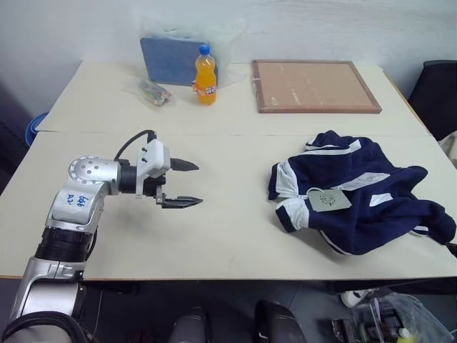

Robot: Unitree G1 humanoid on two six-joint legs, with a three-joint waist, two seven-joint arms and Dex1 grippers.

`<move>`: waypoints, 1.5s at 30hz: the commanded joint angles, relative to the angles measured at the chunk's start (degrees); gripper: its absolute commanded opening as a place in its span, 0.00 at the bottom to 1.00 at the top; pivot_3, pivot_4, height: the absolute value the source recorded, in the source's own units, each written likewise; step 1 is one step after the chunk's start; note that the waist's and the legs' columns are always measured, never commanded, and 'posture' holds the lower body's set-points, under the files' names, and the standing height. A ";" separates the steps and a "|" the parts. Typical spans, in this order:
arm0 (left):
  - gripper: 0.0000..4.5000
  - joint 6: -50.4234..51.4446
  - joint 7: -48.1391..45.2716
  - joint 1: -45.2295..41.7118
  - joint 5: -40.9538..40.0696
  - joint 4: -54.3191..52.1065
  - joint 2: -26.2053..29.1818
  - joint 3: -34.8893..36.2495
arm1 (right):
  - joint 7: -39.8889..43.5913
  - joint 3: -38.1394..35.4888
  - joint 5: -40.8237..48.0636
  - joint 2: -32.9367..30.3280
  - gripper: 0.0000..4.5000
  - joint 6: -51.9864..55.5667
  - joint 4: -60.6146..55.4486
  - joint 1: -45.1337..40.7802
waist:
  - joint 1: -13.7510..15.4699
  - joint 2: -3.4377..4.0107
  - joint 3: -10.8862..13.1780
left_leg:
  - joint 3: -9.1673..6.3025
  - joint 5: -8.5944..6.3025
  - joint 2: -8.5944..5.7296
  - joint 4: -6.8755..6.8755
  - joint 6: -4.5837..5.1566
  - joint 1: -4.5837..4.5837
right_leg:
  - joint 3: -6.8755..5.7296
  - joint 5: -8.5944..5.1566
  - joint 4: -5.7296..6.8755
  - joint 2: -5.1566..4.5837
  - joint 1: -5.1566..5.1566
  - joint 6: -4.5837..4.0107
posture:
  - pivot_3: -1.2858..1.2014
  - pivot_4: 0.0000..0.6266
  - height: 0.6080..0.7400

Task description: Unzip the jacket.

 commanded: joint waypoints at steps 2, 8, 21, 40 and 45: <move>0.99 -1.74 -0.41 -1.00 0.56 0.55 -0.12 -0.10 | -0.85 -2.02 0.99 -0.07 1.00 0.07 -0.87 -0.15 | 0.01 0.00 0.00 | 0.00 0.00 0.00 0.00 0.00 0.00 | 0.00 0.00 0.01 0.00 0.00 0.00 | 0.52 0.24 1.00; 0.99 -1.83 -0.10 -1.23 0.71 0.84 -0.69 -0.21 | -1.19 -2.06 0.89 -0.24 1.00 -0.10 -0.78 -0.23 | 0.01 0.00 0.00 | 0.02 0.00 0.00 0.02 0.00 -0.01 | 0.00 0.00 0.02 0.00 0.00 0.00 | 0.52 0.24 1.00; 0.99 0.58 -1.31 -1.22 -0.46 -1.10 -1.55 -0.62 | -3.11 -1.05 0.74 -0.73 1.00 0.64 -2.44 -1.15 | 0.01 0.00 0.00 | 0.02 0.00 0.00 0.04 0.00 0.00 | 0.00 0.00 0.05 0.00 0.00 0.00 | 0.52 0.24 1.00; 0.99 -4.52 -7.02 -20.07 8.13 7.97 -21.96 -20.14 | 2.16 5.28 -14.43 -8.22 1.00 -16.84 -4.29 3.26 | 0.13 0.01 -0.01 | 0.16 0.00 -0.09 0.13 0.01 -0.03 | -0.03 0.05 -0.02 0.01 0.08 0.09 | 0.52 0.24 1.00; 0.99 -13.23 -4.95 -24.26 16.30 17.05 -29.33 -26.92 | 0.42 12.39 -22.89 -12.75 1.00 -29.35 3.98 -0.10 | -0.08 -0.02 0.01 | 0.17 0.01 -0.09 0.08 0.03 -0.05 | -0.04 0.06 -0.13 0.02 0.08 0.11 | 0.52 0.24 1.00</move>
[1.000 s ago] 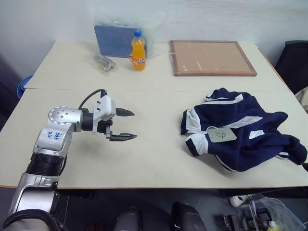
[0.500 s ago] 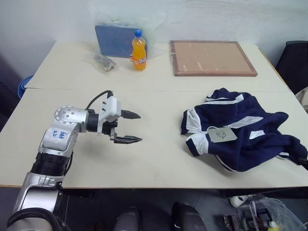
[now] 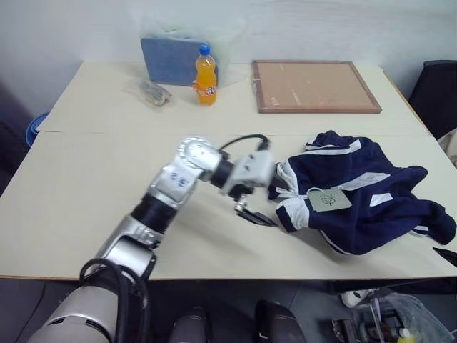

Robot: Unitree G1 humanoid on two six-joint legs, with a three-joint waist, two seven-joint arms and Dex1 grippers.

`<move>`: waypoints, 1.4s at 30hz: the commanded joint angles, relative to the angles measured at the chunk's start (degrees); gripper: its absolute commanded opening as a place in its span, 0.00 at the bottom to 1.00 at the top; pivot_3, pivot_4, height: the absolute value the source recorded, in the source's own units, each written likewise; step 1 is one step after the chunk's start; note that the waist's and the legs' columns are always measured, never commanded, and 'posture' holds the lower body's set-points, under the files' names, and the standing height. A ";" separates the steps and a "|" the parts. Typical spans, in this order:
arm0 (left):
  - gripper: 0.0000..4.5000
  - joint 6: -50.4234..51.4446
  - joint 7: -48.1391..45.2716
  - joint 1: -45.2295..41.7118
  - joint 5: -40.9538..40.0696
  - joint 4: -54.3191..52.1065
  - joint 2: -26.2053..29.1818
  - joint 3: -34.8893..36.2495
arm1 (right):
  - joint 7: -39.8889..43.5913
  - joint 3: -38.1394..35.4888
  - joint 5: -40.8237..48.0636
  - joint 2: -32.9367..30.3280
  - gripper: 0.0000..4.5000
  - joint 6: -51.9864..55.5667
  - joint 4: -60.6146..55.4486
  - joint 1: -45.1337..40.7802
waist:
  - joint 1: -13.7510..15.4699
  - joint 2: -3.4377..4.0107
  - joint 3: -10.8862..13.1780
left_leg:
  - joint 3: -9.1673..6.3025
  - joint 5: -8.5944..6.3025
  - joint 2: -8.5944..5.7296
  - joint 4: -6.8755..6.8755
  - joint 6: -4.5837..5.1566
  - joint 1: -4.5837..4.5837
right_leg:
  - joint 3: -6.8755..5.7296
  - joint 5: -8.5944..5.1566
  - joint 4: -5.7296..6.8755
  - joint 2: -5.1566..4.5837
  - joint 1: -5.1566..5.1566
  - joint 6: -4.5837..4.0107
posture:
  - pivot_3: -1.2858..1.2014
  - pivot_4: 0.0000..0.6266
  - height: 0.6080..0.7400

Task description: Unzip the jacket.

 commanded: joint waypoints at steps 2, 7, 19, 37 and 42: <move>0.99 -6.95 3.63 -3.22 6.81 6.94 -4.54 -3.91 | -2.99 5.42 -6.80 -3.62 1.00 -9.84 7.56 -4.21 | -0.18 0.00 0.00 | 0.01 0.00 0.01 -0.02 0.00 0.00 | 0.01 0.00 -0.04 0.00 -0.02 0.00 | 0.52 0.24 1.00; 0.99 -13.22 9.74 -5.72 14.11 15.87 -8.77 -6.58 | -5.37 12.21 -10.46 -5.55 1.00 -14.55 13.23 -10.73 | -0.03 0.00 0.01 | -0.02 0.01 0.01 0.05 0.03 -0.01 | 0.02 0.00 -0.15 -0.05 -0.03 -0.01 | 0.52 0.24 1.00; 0.53 -13.89 16.35 -6.85 16.07 22.97 -14.33 -3.19 | -12.42 28.68 -18.34 -7.71 1.00 -20.64 29.95 -28.20 | -0.06 0.09 -0.01 | -0.08 0.02 0.01 0.04 0.13 -0.11 | -0.08 0.01 0.01 -0.11 -0.07 0.01 | 0.52 0.24 1.00; 0.00 -18.24 14.72 -4.79 18.97 19.60 -6.01 -2.55 | -7.84 34.45 -13.88 -7.17 0.04 -23.63 26.42 -29.84 | -0.28 0.20 -0.03 | -0.04 0.05 0.04 0.07 0.10 -0.11 | -0.09 0.02 0.08 -0.08 -0.07 0.02 | 0.52 0.24 1.00; 0.00 -23.96 9.90 -2.73 18.21 16.37 4.50 -1.14 | 0.45 29.99 -2.11 -5.69 0.01 -13.48 3.92 -18.78 | -1.07 0.20 -0.02 | -0.18 0.09 0.12 0.02 0.01 -0.06 | -0.07 0.01 0.16 0.00 -0.11 0.00 | 0.52 0.24 1.00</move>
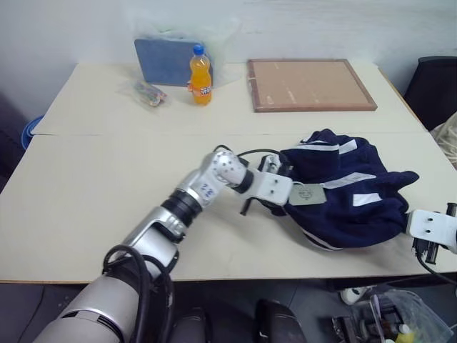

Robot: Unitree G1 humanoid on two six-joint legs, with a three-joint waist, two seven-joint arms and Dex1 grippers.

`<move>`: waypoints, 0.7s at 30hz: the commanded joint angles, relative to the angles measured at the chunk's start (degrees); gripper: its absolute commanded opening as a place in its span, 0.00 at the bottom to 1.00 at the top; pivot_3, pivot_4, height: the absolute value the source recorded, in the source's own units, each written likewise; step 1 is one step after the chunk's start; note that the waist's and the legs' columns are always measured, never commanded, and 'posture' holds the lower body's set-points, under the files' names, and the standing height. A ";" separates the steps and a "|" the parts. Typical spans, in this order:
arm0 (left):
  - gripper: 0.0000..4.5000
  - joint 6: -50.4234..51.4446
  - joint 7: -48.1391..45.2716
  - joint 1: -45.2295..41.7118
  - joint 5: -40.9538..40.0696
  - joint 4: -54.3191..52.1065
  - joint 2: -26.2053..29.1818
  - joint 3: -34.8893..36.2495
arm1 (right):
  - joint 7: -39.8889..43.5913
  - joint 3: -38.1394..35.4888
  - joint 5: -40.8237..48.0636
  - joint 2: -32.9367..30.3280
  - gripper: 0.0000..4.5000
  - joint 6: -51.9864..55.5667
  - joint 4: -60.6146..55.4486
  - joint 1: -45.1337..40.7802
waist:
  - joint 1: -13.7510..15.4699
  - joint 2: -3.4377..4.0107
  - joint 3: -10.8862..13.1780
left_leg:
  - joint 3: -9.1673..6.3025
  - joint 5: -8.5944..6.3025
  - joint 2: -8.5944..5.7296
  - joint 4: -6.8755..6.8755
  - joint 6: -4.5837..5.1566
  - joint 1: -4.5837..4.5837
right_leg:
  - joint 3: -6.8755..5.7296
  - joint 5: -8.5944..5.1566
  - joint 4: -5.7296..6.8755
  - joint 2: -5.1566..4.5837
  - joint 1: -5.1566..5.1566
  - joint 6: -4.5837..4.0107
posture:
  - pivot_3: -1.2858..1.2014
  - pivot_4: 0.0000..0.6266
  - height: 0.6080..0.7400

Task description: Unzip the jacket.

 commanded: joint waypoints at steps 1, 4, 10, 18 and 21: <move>0.00 -4.16 -4.00 1.09 -1.01 -3.81 5.98 2.18 | 5.47 -4.07 9.43 0.19 0.01 7.29 -15.52 5.00 | -0.07 0.00 0.00 | 0.00 0.00 -0.02 0.01 0.00 -0.02 | 0.00 0.01 0.02 -0.02 0.00 -0.01 | 0.52 0.24 1.00; 0.00 -7.17 -7.41 2.72 -2.81 -6.58 11.52 3.61 | 8.85 -5.51 17.85 0.51 0.01 15.68 -28.31 9.25 | -0.01 -0.01 0.01 | -0.21 0.00 0.00 0.04 0.00 -0.02 | 0.01 0.01 0.02 -0.03 -0.01 -0.02 | 0.52 0.24 1.00; 0.00 -12.68 -11.43 6.11 -6.02 -10.09 17.68 5.58 | 10.35 -7.23 28.95 0.99 0.01 29.87 -47.87 15.93 | 1.20 -0.03 0.02 | -0.42 -0.05 -0.03 0.18 0.06 -0.06 | 0.00 0.01 0.05 -0.07 0.01 -0.03 | 0.52 0.24 1.00; 0.00 -12.30 -12.60 11.15 -7.39 -12.84 20.09 6.80 | 4.68 -2.72 26.00 5.30 0.01 32.60 -52.44 15.75 | 1.34 -0.09 0.03 | -0.46 -0.14 -0.07 0.36 0.14 -0.09 | -0.05 0.02 0.07 -0.10 0.10 -0.02 | 0.52 0.24 1.00; 0.00 -11.27 -12.17 11.26 -7.29 -12.38 20.11 7.26 | 2.46 -2.38 25.59 6.87 0.06 34.05 -53.05 15.49 | 1.22 -0.09 0.03 | -0.27 -0.14 -0.06 0.36 0.14 -0.08 | -0.06 0.02 0.08 -0.07 0.10 -0.02 | 0.52 0.24 1.00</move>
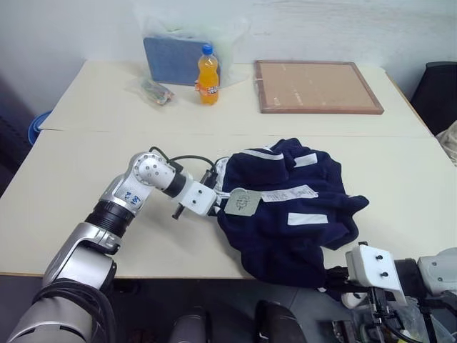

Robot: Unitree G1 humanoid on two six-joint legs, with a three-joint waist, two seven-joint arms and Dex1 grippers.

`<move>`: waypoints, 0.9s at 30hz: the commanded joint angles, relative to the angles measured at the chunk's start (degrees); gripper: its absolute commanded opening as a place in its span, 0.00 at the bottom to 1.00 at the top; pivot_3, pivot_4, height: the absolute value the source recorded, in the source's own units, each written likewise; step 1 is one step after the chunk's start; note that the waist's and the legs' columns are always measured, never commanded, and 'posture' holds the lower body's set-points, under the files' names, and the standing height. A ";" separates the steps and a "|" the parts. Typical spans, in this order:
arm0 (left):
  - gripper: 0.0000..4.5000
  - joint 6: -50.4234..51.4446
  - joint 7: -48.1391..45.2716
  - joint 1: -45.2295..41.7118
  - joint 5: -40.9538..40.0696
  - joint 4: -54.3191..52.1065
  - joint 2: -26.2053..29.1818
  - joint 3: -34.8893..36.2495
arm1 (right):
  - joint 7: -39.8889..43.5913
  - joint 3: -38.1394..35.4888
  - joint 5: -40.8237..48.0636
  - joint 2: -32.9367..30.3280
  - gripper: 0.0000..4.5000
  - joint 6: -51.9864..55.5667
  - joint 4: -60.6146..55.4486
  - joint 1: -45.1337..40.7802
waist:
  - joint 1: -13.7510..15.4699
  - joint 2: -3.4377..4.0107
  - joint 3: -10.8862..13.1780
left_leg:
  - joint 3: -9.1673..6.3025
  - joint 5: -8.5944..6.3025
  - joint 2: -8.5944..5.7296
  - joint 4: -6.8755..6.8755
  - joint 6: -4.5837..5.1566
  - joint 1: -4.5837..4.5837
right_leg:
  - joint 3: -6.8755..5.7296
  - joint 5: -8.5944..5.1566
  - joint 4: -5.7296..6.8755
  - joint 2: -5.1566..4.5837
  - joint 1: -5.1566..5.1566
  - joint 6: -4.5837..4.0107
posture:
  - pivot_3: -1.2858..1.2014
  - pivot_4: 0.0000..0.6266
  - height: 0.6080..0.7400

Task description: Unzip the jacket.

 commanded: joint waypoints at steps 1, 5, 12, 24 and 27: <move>0.00 1.59 0.30 0.24 -0.50 -1.09 0.60 1.53 | -2.39 0.19 -0.03 1.46 0.12 2.35 -1.98 -0.18 | -0.06 0.00 0.00 | 0.07 0.00 0.00 0.00 0.00 0.00 | 0.00 0.00 0.00 0.00 0.00 0.00 | 0.52 0.24 1.00; 0.31 4.74 -1.62 1.49 -2.06 -3.57 1.65 2.32 | -0.21 -2.25 1.41 0.99 0.39 4.23 -3.69 2.79 | -0.08 0.00 0.00 | 0.18 0.00 0.00 -0.01 0.00 0.00 | 0.00 0.00 0.00 0.00 0.00 0.00 | 0.52 0.24 1.00; 0.80 5.34 0.82 2.05 -0.86 -4.97 1.76 3.06 | 3.85 -17.62 7.29 0.09 0.77 9.59 -2.90 1.57 | 0.05 -0.01 0.00 | 0.13 0.00 0.00 0.04 0.00 0.01 | 0.04 0.00 0.05 0.00 0.01 0.00 | 0.52 0.24 1.00; 0.99 4.08 2.31 -0.82 0.05 -1.30 -0.39 2.56 | 1.92 -2.06 -17.95 -3.36 0.77 -15.03 22.13 -10.74 | -0.31 -0.07 0.01 | 0.38 0.00 -0.01 -0.01 0.00 0.01 | 0.07 0.00 0.05 0.00 -0.06 0.01 | 0.52 0.24 1.00; 0.99 5.63 1.57 -0.65 -1.25 -2.49 -0.50 3.06 | -0.22 4.35 -20.72 -0.93 0.77 -17.86 25.66 -16.61 | -0.36 -0.07 0.00 | 0.41 0.02 0.00 -0.03 -0.03 0.01 | 0.06 0.01 0.04 0.02 -0.07 0.01 | 0.52 0.24 1.00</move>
